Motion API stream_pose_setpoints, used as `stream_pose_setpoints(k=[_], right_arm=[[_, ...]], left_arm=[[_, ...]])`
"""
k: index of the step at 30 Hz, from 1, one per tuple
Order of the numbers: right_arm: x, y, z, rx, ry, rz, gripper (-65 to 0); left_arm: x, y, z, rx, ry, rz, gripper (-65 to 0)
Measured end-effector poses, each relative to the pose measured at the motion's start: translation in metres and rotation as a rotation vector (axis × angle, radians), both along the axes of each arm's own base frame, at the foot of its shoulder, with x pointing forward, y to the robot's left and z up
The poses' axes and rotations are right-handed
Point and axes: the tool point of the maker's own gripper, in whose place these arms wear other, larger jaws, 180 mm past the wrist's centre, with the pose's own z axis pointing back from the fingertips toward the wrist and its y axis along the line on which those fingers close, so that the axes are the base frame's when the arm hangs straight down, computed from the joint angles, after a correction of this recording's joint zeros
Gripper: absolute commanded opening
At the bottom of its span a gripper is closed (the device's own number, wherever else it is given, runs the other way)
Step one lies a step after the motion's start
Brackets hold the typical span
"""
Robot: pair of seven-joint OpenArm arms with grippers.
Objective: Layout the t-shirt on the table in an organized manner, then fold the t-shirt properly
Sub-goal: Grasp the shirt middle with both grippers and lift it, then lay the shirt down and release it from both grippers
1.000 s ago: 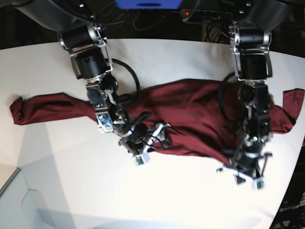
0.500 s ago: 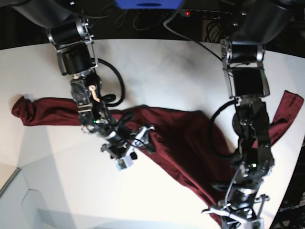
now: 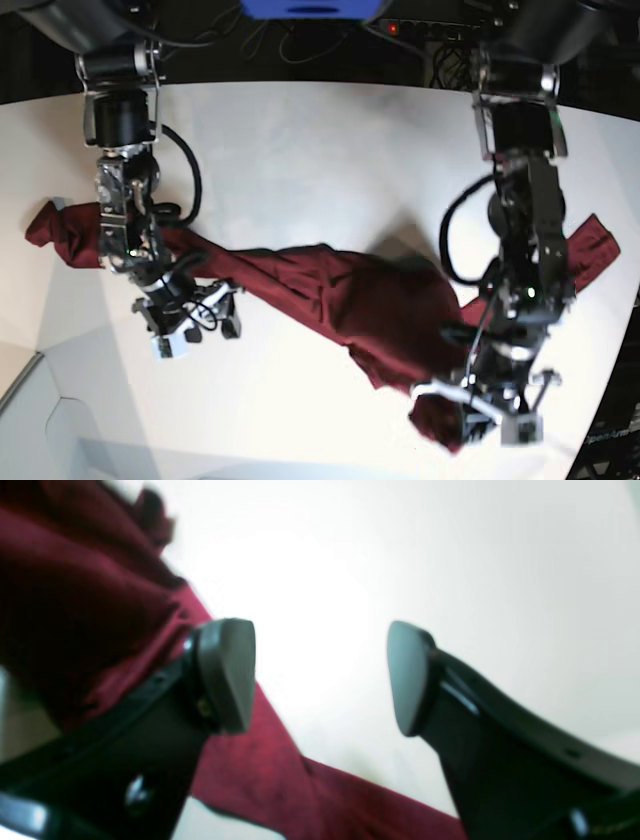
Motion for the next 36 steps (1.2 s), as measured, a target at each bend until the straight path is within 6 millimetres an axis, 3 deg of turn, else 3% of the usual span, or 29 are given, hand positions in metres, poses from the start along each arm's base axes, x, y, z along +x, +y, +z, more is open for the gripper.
stream_pose_setpoints(k=[3, 5, 8, 13, 21, 26, 30, 33, 36], right_arm=[[-0.003, 0.002, -0.002, 0.014, 0.001, -0.002, -24.4], [-0.009, 0.001, -0.010, 0.016, 0.018, -0.007, -24.4], [-0.013, 0.002, -0.016, 0.012, 0.038, -0.004, -24.4], [-0.014, 0.022, -0.014, 0.054, 0.029, 0.012, -24.4], [-0.017, 0.033, -0.017, 0.082, 0.039, 0.016, -24.4], [-0.025, 0.033, -0.026, 0.079, 0.059, 0.016, -24.4], [-0.023, 0.033, -0.024, 0.081, 0.054, 0.016, -24.4], [-0.024, 0.033, -0.025, 0.080, 0.056, 0.015, -24.4], [-0.028, 0.032, -0.030, 0.078, 0.068, 0.014, -24.4]], left_arm=[[-0.027, 0.018, -0.051, -0.017, 0.113, 0.041, -64.5], [-0.050, 0.042, -0.080, -0.025, 0.186, 0.097, -64.5], [-0.078, 0.076, -0.097, -0.015, 0.217, 0.192, -64.5], [-0.124, 0.085, -0.144, -0.016, 0.357, 0.220, -62.7], [-0.164, 0.088, -0.180, 0.000, 0.473, 0.226, -34.7], [-0.165, 0.088, -0.181, 0.000, 0.469, 0.227, -22.6], [-0.155, 0.088, -0.173, -0.006, 0.446, 0.228, -22.1], [-0.134, 0.089, -0.161, -0.015, 0.393, 0.230, -22.1], [-0.117, 0.093, -0.174, -0.040, 0.422, 0.239, -23.5]])
